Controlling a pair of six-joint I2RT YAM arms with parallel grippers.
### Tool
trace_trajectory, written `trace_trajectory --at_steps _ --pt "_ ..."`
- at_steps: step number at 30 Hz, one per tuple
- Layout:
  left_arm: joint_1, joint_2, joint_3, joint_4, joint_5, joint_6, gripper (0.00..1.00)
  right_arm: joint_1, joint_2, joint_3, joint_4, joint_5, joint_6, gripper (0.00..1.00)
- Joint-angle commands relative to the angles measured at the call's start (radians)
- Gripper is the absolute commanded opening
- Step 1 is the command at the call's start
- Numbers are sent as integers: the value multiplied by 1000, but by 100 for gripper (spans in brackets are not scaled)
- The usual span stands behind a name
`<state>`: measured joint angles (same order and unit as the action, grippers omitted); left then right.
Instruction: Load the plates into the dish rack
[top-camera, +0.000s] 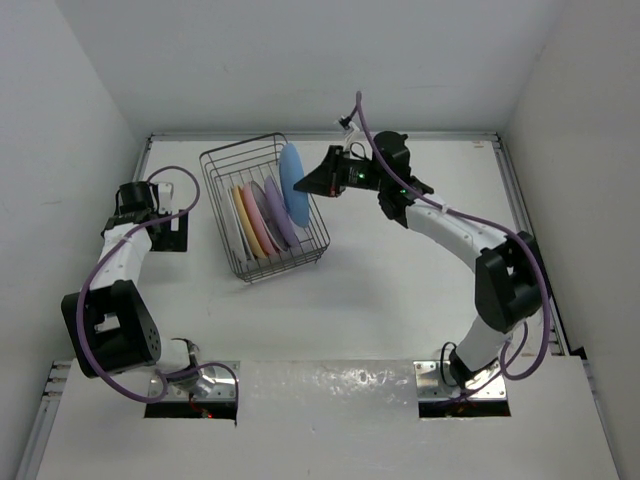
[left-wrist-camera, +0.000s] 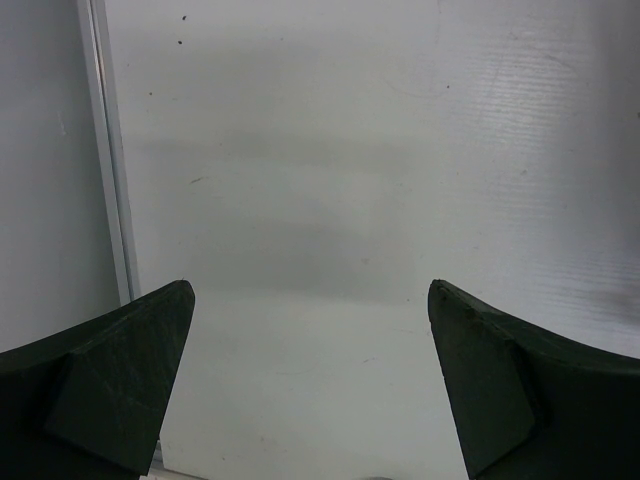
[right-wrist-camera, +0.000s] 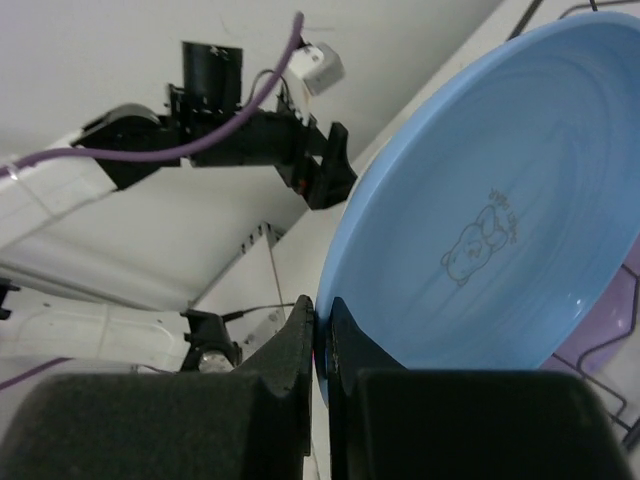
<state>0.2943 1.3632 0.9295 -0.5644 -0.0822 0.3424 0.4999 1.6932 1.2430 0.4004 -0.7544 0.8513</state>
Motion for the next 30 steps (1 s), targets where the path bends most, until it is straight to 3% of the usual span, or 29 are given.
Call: trace_trajectory --at_steps 1,11,16,18,26,30 --pt "2 -29 35 17 2 9 100 -3 -3 67 -41 -28 -115 0" --pt "0 -21 35 21 2 12 100 5 111 44 -26 -56 -113 0" --pt "2 -19 43 18 5 10 100 9 166 90 -156 -29 -236 0" --pt "2 -19 43 17 4 12 100 9 180 111 -166 -48 -210 0" --pt "2 -18 28 23 -1 17 100 11 76 171 -160 -11 -210 0" --pt "2 -15 32 27 4 17 100 11 43 168 -81 -22 -132 0"
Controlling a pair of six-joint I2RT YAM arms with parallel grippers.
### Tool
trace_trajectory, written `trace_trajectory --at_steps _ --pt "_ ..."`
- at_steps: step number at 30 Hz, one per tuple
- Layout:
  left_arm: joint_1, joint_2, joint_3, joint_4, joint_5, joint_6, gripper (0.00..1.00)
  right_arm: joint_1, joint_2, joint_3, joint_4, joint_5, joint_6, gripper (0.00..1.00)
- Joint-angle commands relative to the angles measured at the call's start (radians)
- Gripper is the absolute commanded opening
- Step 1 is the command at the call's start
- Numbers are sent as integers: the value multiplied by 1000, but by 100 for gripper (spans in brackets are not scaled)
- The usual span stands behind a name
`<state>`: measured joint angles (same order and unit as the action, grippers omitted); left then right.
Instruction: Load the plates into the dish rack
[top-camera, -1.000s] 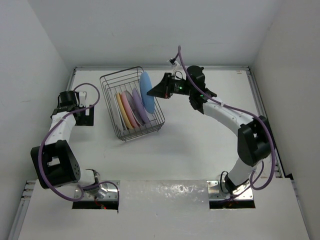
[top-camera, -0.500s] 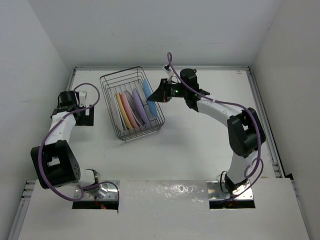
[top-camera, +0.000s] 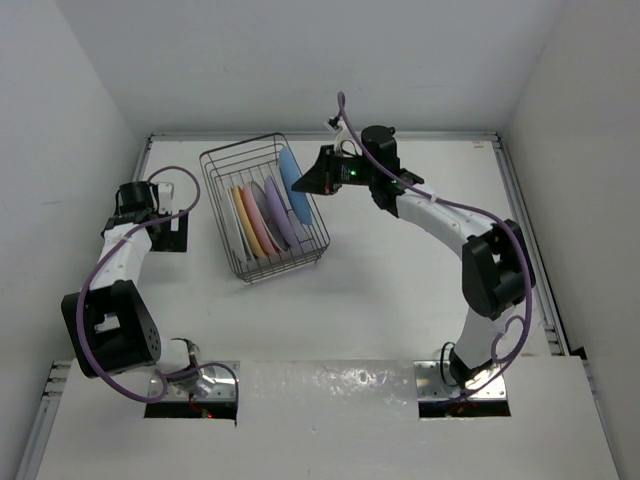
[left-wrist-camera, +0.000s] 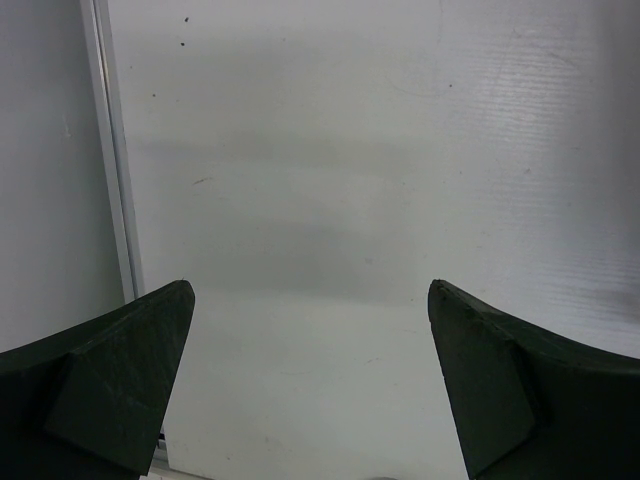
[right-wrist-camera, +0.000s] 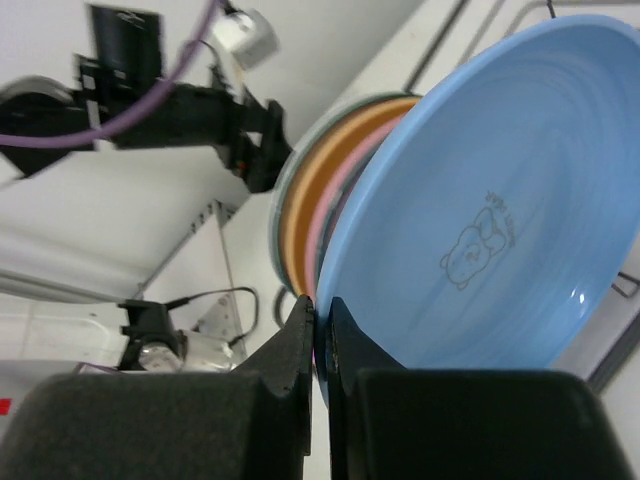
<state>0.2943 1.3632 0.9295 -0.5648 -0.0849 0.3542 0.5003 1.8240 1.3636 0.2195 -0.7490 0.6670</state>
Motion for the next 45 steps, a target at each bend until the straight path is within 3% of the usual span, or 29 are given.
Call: trace_trajectory --at_steps 1,9,13,16,31,36,45 --pt "2 -13 32 28 5 5 100 12 -94 28 113 -27 63 0" --pt "2 -15 32 25 2 6 100 12 -83 -76 236 -36 169 0" --pt "2 -13 34 25 2 11 100 12 -37 -126 394 -55 284 0" --pt "2 -13 40 20 2 11 100 12 -23 -144 380 -58 264 0" --pt "2 -4 55 22 5 9 100 33 32 -86 -69 69 -156 0" --pt "2 2 62 17 5 9 100 40 49 -60 -62 50 -139 23" --pt "2 -3 57 8 1 14 100 8 -11 68 -216 46 -231 41"
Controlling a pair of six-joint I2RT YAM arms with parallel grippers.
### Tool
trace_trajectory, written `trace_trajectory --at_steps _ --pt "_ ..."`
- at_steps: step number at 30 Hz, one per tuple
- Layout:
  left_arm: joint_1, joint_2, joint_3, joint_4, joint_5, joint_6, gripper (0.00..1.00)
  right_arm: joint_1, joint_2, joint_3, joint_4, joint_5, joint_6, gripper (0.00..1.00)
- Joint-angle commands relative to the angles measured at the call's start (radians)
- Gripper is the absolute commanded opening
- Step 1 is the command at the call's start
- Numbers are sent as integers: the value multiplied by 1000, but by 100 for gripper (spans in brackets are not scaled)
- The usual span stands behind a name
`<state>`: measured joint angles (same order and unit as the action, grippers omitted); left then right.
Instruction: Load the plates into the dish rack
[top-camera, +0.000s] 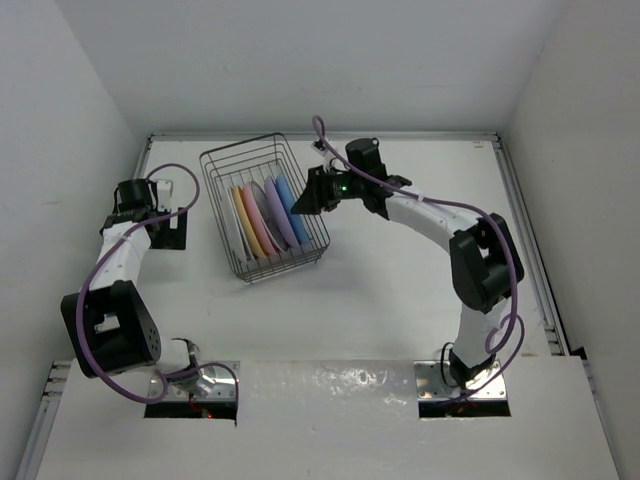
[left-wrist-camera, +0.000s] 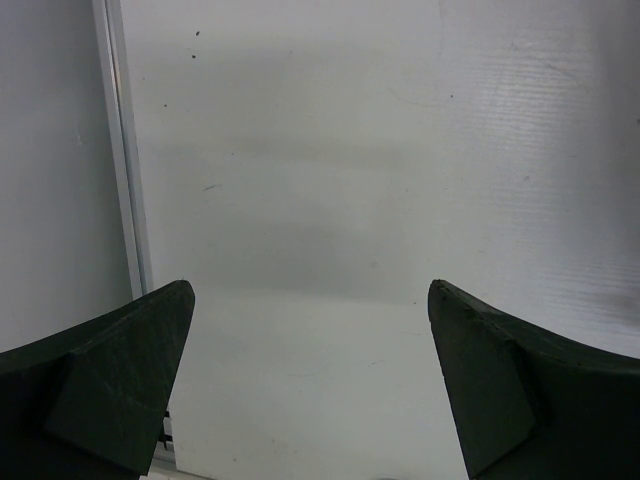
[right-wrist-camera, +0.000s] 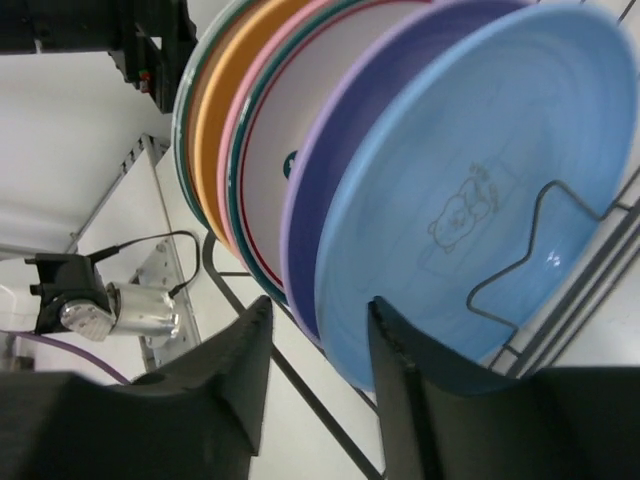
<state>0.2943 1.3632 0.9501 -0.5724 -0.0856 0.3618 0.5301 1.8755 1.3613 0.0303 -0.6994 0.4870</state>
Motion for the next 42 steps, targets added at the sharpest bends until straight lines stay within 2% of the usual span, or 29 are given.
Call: trace_trajectory --at_steps 1,2,5,6,9,11,12,13,14,16,23,30,35,42 --pt "2 -3 36 16 3 6 100 -39 -88 79 -62 -3 -62 44" --pt "3 -6 36 16 3 5 100 -48 -102 97 -75 -3 -68 47" --pt "2 -6 42 11 12 5 100 -113 -170 102 -105 -2 -76 67" --pt "2 -6 45 11 12 5 100 -137 -186 93 -110 0 -71 99" --pt "2 -6 52 11 18 0 100 -270 -240 35 -168 47 -10 99" --pt "2 -7 56 9 24 -4 99 -387 -268 -8 -257 202 11 99" --pt "0 -9 58 9 24 -4 100 -428 -269 -16 -386 266 15 99" --pt "2 -9 56 11 27 -6 100 -488 -265 -16 -456 394 3 99" --pt "2 -9 55 11 26 -12 100 -510 -251 -10 -559 432 -23 99" --pt "0 -10 52 17 23 -23 100 -556 -239 -11 -628 495 -111 99" --pt "2 -7 32 45 15 -44 99 -561 -254 -56 -753 685 -139 99" --pt "0 -10 19 57 3 -52 98 -561 -283 -103 -736 698 -142 99" --pt "2 4 -10 77 4 -63 97 -561 -300 -110 -716 778 -152 99" --pt "-7 40 55 75 15 -66 97 -561 -348 -183 -690 813 -162 99"
